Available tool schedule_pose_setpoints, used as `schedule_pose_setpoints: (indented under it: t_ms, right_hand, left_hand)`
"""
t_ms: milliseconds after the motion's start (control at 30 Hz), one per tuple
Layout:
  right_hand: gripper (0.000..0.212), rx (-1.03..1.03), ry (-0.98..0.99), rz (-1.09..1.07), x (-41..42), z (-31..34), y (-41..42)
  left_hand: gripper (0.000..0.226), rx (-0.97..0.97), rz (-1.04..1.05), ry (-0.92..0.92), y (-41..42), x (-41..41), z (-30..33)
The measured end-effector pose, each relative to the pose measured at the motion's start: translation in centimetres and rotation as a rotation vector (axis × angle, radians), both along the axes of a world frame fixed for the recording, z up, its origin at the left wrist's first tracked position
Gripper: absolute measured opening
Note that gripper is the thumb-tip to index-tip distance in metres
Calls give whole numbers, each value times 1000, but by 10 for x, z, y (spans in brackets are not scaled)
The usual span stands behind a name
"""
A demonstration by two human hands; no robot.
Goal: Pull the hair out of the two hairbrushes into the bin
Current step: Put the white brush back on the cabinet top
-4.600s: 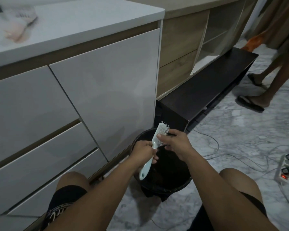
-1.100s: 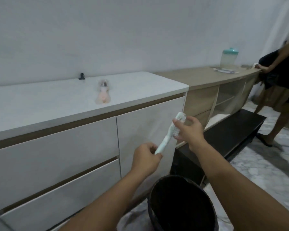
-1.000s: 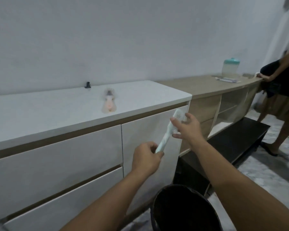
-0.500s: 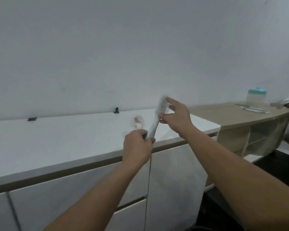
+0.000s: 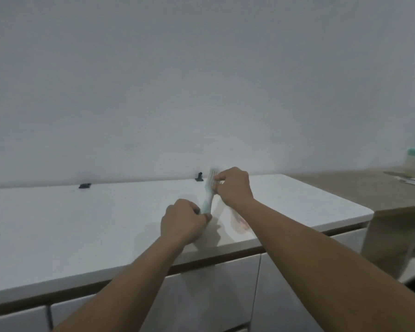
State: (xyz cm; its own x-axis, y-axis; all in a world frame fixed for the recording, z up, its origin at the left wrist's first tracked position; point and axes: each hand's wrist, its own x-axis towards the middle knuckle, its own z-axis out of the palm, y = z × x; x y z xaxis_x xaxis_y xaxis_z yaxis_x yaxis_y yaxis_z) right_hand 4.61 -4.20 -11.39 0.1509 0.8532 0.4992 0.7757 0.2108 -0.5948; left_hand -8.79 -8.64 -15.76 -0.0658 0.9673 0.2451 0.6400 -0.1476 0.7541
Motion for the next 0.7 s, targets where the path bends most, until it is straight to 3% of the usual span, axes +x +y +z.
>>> schedule_pose_setpoints:
  t_ms: [200, 500, 700]
  right_hand:
    - [16, -100, -92, 48, -24, -13, 30]
    - [24, -164, -199, 57, -30, -23, 41]
    - [26, -168, -227, -127, 4, -13, 25]
  left_hand:
    - [40, -62, 46, 42, 17, -17, -10]
    - [56, 46, 42, 148, 19, -17, -18]
    - [57, 72, 41, 206, 7, -17, -14]
